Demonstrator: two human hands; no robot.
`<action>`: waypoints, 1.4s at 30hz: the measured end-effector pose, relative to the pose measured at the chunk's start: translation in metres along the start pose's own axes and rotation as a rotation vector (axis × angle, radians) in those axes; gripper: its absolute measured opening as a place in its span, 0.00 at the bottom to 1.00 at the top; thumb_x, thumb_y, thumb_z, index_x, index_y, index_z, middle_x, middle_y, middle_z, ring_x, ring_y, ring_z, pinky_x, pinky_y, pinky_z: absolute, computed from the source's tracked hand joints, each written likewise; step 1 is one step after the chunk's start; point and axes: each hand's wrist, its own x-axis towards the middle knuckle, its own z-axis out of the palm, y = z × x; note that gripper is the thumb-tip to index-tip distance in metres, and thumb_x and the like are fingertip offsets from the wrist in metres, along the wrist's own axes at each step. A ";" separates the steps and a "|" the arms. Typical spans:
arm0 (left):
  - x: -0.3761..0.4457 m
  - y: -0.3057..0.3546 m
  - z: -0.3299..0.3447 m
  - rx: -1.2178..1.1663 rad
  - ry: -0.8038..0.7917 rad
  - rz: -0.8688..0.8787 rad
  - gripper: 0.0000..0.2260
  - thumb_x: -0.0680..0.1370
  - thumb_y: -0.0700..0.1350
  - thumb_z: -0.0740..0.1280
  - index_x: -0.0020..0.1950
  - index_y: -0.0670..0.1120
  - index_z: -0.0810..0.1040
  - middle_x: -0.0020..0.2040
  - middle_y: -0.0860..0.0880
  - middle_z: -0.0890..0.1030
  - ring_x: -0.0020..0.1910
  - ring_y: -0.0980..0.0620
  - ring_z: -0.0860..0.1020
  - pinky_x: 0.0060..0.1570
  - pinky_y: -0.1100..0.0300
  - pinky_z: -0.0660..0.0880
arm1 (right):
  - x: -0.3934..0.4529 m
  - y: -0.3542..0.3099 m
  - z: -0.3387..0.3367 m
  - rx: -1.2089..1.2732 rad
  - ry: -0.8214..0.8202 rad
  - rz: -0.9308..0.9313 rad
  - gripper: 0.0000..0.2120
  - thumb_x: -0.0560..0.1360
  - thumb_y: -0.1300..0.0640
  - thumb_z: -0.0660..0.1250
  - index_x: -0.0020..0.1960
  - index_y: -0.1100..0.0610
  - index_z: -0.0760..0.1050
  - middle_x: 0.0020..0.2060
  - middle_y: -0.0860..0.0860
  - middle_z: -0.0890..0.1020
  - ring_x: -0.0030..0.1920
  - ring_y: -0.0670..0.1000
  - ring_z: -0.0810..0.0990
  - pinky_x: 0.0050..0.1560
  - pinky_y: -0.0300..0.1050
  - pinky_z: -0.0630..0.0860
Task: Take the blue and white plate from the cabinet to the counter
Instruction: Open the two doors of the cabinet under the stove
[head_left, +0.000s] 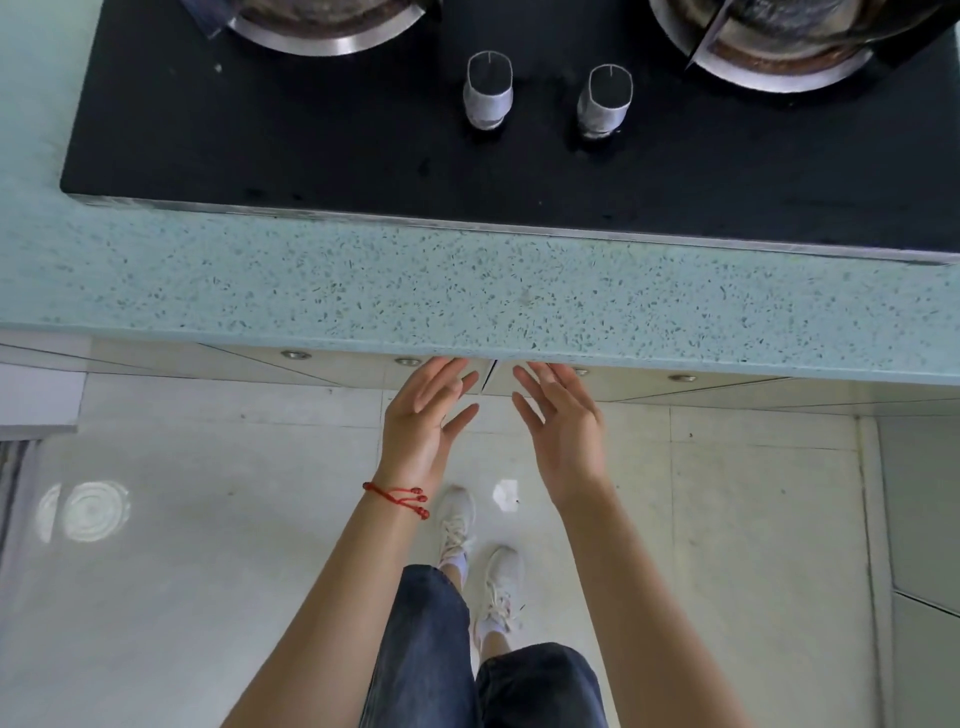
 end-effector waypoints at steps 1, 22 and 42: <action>0.001 0.001 0.001 -0.022 -0.011 -0.007 0.12 0.76 0.36 0.61 0.53 0.50 0.76 0.54 0.53 0.80 0.56 0.53 0.78 0.50 0.57 0.76 | 0.000 -0.001 0.001 0.012 -0.005 -0.004 0.08 0.75 0.66 0.60 0.46 0.56 0.75 0.45 0.51 0.81 0.55 0.53 0.79 0.57 0.48 0.74; -0.008 -0.002 0.000 -0.077 -0.074 -0.068 0.13 0.74 0.33 0.62 0.49 0.50 0.77 0.53 0.51 0.80 0.52 0.54 0.80 0.46 0.61 0.76 | -0.014 0.005 -0.009 0.025 0.008 0.018 0.10 0.73 0.70 0.61 0.47 0.57 0.75 0.45 0.53 0.81 0.51 0.50 0.80 0.54 0.44 0.75; -0.067 -0.036 -0.019 0.436 0.317 0.142 0.11 0.66 0.49 0.72 0.25 0.48 0.78 0.21 0.55 0.77 0.27 0.57 0.73 0.32 0.64 0.72 | -0.066 0.036 -0.047 -0.349 0.391 -0.088 0.14 0.67 0.58 0.73 0.31 0.56 0.68 0.26 0.49 0.74 0.29 0.45 0.76 0.34 0.30 0.76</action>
